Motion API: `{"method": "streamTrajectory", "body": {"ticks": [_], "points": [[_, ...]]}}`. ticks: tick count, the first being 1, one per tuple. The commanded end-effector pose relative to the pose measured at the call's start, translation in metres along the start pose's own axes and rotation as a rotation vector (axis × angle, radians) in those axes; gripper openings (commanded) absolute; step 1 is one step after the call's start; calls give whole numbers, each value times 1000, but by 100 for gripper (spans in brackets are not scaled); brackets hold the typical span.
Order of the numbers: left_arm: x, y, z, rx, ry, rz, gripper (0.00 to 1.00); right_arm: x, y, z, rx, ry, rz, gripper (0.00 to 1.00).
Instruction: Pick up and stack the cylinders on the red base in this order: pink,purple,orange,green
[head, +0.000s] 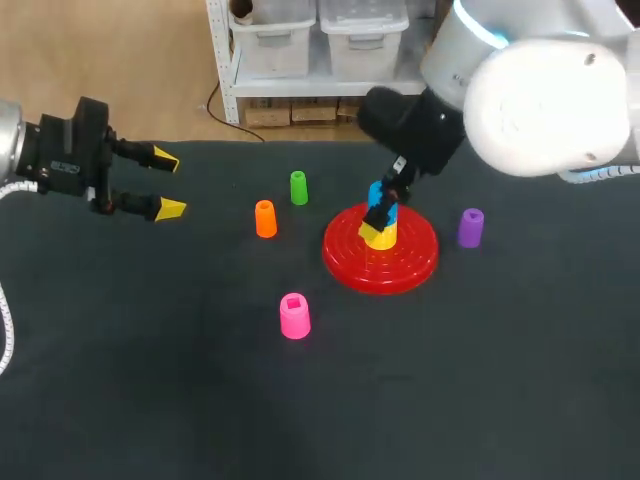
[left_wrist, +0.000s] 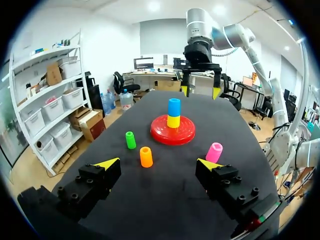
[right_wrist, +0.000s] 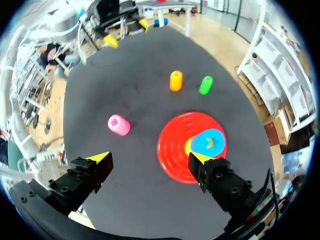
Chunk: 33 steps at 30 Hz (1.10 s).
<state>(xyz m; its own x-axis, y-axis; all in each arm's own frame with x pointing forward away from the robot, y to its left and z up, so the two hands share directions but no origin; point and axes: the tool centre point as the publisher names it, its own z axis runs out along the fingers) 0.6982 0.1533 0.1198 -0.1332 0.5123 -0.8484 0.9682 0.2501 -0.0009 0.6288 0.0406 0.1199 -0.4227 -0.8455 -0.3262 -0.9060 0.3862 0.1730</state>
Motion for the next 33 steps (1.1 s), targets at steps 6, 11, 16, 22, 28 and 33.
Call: {"method": "streamTrajectory", "body": {"ticks": [6, 11, 16, 22, 28, 33], "points": [[1, -1, 0, -4, -5, 3, 100, -14, 42, 41, 14, 189, -91, 100], [1, -1, 0, -4, -5, 3, 100, -25, 63, 57, -5, 230, -153, 100], [1, -1, 0, -4, -5, 3, 100, -34, 73, 75, -32, 266, -189, 100], [1, -1, 0, -4, -5, 3, 100, -44, 68, 93, -6, 371, -237, 100], [1, -1, 0, -4, -5, 3, 100, -47, 65, 107, 3, 391, -272, 100], [1, -1, 0, -4, -5, 3, 100, -45, 71, 110, 1, 385, -277, 100]]}}
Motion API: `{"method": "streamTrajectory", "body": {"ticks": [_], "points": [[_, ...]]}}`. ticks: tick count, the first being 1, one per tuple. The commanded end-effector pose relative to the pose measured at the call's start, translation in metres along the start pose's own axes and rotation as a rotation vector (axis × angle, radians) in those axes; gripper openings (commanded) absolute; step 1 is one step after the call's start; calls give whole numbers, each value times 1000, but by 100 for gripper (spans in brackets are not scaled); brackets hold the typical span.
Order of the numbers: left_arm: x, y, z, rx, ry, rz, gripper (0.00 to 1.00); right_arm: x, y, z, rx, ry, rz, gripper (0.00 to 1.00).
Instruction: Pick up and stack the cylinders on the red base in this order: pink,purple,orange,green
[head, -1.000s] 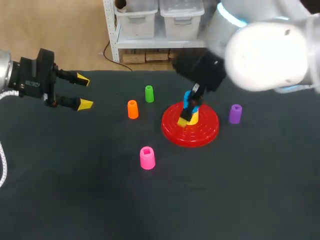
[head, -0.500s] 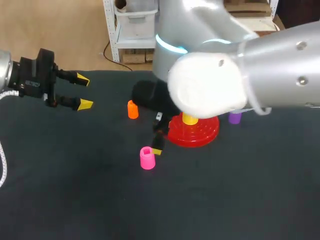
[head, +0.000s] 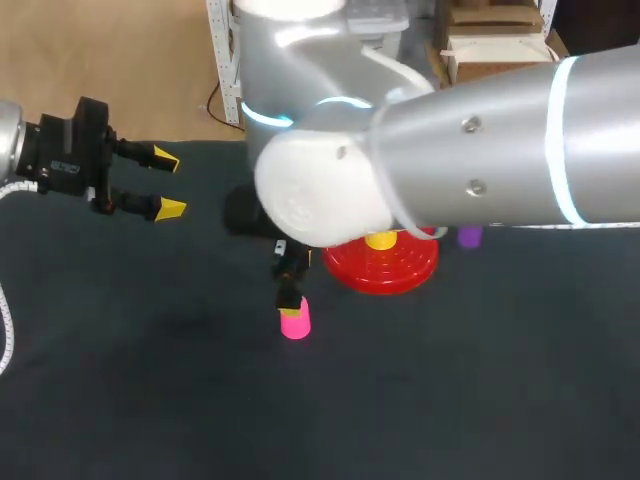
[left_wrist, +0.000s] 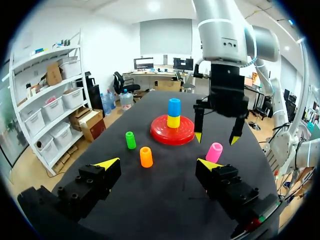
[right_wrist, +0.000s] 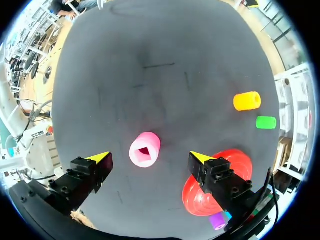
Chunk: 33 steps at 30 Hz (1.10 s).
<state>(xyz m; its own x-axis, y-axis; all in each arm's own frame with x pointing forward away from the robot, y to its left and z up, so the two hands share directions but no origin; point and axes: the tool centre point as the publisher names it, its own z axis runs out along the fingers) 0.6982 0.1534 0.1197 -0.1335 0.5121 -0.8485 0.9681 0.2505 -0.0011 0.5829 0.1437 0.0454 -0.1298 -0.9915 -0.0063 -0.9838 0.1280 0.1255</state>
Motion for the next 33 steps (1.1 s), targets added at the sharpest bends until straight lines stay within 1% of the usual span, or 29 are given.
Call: {"method": "streamTrajectory", "body": {"ticks": [1, 5, 8, 11, 15, 21, 24, 25, 26, 27, 29, 30, 31, 32, 33], "points": [[1, -1, 0, -4, -5, 3, 100, -2, 4, 1, -1, 15, -1, 100], [1, -1, 0, -4, -5, 3, 100, 4, 9, 6, 3, 21, 16, 100], [1, -1, 0, -4, -5, 3, 100, 6, 10, 7, 17, 37, 20, 100], [1, -1, 0, -4, -5, 3, 100, 6, 11, 11, 33, 33, 38, 100], [1, -1, 0, -4, -5, 3, 100, 3, 9, 15, 56, 21, 52, 100], [1, -1, 0, -4, -5, 3, 100, -2, 5, 22, 62, 2, 69, 100], [1, -1, 0, -4, -5, 3, 100, -3, 5, 24, 62, -2, 77, 82], [1, -1, 0, -4, -5, 3, 100, -3, 5, 24, 62, -1, 82, 74], [1, -1, 0, -4, -5, 3, 100, -3, 5, 24, 62, 0, 83, 69], [1, -1, 0, -4, -5, 3, 100, -2, 4, 25, 61, 1, 86, 56], [1, -1, 0, -4, -5, 3, 100, -1, 4, 24, 63, 2, 92, 42], [1, -1, 0, -4, -5, 3, 100, -1, 3, 24, 64, 2, 94, 31], [1, -1, 0, -4, -5, 3, 100, -1, 3, 23, 65, 1, 95, 24], [1, -1, 0, -4, -5, 3, 100, 0, 3, 23, 69, -2, 97, 0], [1, -1, 0, -4, -5, 3, 100, 0, 3, 22, 69, -6, 93, 0]]}}
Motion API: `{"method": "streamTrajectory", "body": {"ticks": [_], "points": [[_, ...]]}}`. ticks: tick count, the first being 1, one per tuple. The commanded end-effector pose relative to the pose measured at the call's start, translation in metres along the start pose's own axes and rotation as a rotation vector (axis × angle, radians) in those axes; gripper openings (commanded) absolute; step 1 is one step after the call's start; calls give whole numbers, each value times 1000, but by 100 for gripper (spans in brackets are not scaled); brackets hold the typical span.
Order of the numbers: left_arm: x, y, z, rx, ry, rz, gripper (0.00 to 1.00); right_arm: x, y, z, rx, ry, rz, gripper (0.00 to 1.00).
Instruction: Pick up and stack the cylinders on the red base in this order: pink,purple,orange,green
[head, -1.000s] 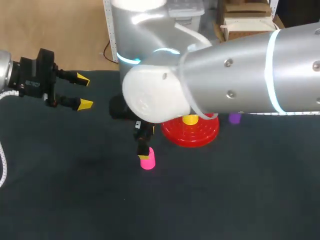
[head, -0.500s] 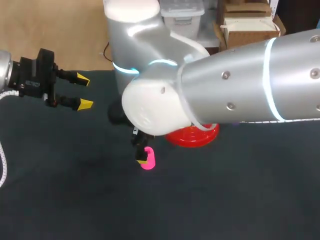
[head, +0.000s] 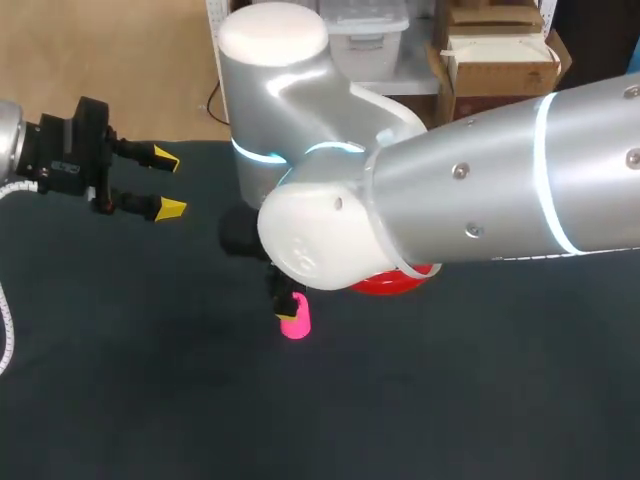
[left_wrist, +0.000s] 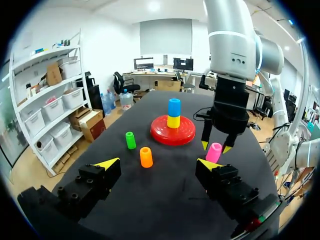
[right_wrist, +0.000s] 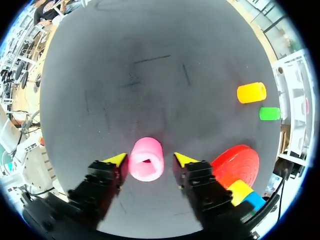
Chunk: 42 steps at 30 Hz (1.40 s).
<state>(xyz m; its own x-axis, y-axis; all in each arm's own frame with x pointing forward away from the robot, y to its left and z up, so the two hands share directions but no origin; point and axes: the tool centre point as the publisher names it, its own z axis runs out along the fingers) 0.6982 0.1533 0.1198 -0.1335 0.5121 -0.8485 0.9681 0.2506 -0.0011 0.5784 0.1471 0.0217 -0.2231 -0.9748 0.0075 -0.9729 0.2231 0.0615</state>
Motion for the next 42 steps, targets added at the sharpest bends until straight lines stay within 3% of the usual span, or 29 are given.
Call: {"method": "streamTrajectory", "body": {"ticks": [1, 6, 10, 15, 19, 25, 30, 42], "points": [[1, -1, 0, -3, -5, 3, 100, 3, 0, -3, 4, -11, -4, 0], [1, -1, 0, -3, -5, 3, 100, 6, -3, -24, 41, -25, -16, 0], [1, -1, 0, -3, -5, 3, 100, 15, -16, -64, 95, -48, -2, 0], [1, -1, 0, -3, -5, 3, 100, 36, -52, -123, 133, -25, 53, 0], [1, -1, 0, -3, -5, 3, 100, 49, -81, -151, 129, 15, 85, 0], [1, -1, 0, -3, -5, 3, 100, 75, -115, -155, 112, 36, 167, 0], [1, -1, 0, -3, -5, 3, 100, 82, -135, -151, 103, 49, 184, 0], [1, -1, 0, -3, -5, 3, 100, 85, -153, -129, 88, 58, 205, 0]]}}
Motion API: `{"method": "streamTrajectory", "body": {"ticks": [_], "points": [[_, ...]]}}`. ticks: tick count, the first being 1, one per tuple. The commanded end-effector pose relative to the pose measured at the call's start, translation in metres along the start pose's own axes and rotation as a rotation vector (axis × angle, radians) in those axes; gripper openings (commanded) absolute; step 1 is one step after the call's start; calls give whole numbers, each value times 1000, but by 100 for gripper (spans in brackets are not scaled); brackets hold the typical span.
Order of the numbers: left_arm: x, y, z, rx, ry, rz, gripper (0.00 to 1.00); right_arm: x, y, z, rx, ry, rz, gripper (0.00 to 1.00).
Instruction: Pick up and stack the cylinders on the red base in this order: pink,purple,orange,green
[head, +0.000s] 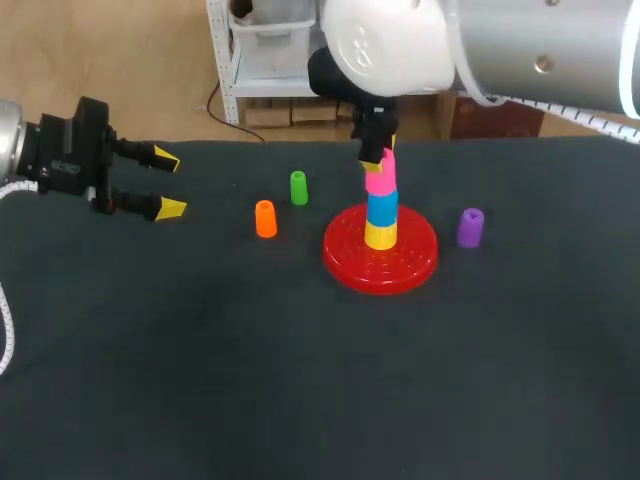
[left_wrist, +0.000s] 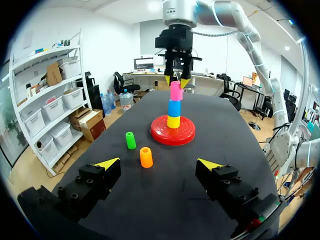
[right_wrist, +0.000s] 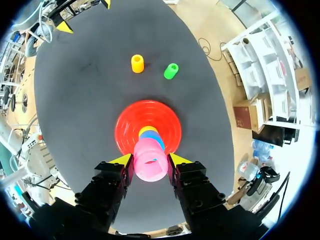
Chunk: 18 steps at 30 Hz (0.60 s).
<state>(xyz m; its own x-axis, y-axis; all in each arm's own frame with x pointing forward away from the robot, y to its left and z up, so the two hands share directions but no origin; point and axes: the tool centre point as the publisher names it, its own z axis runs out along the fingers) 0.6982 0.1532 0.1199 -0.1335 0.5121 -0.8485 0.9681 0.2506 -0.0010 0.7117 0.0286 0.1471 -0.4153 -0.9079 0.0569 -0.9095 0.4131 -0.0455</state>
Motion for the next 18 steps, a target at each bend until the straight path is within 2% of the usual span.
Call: {"method": "streamTrajectory", "body": {"ticks": [1, 10, 18], "points": [[1, -1, 0, -3, -5, 3, 100, -1, -2, 8, -11, 13, 3, 0], [1, -1, 0, -3, -5, 3, 100, 2, 3, 16, 23, -2, 23, 0], [1, -1, 0, -3, -5, 3, 100, 8, 1, 18, 31, 19, 52, 0]]}}
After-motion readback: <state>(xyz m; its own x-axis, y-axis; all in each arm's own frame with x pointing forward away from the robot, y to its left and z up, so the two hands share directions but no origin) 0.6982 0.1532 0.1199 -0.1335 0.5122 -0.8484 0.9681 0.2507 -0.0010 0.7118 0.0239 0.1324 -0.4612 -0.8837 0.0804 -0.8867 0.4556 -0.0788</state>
